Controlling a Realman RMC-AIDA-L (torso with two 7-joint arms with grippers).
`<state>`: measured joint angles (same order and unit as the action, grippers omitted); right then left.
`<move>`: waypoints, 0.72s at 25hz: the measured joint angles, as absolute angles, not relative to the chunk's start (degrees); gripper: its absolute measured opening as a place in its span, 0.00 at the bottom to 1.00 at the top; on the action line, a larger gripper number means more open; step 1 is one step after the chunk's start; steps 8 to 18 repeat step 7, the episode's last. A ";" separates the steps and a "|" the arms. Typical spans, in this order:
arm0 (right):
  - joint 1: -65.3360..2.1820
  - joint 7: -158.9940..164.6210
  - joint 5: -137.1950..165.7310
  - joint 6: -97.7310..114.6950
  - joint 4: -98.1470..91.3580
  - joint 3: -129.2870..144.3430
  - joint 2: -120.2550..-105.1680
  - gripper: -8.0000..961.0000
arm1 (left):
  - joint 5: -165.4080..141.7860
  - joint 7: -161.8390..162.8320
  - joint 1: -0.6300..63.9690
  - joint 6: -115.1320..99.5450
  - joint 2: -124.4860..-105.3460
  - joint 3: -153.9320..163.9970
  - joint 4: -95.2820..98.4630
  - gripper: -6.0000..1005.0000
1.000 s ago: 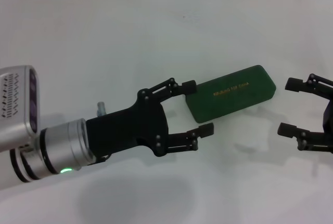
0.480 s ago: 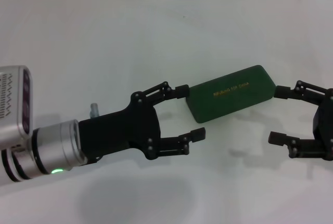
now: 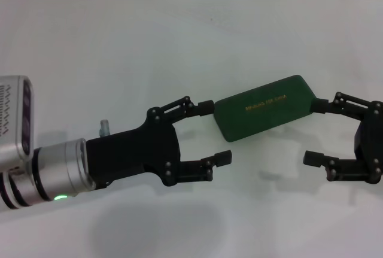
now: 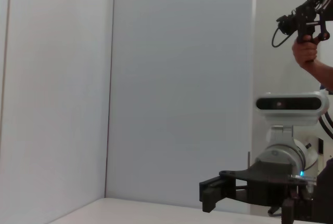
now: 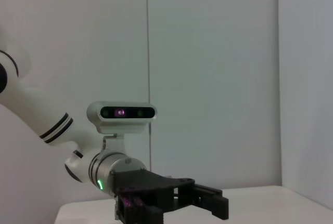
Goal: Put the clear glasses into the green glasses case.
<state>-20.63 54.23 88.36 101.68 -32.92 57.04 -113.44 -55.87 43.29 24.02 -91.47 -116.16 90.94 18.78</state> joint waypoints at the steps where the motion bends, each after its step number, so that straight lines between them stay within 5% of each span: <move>1: -20.75 54.23 88.58 101.67 -32.89 57.04 -113.54 0.92 | -56.16 43.27 24.03 -91.47 -116.11 90.86 18.77 0.88; 18: -20.90 54.17 89.79 101.58 -33.10 57.04 -113.65 0.92 | -56.77 43.17 23.66 -92.62 -115.27 90.78 19.07 0.88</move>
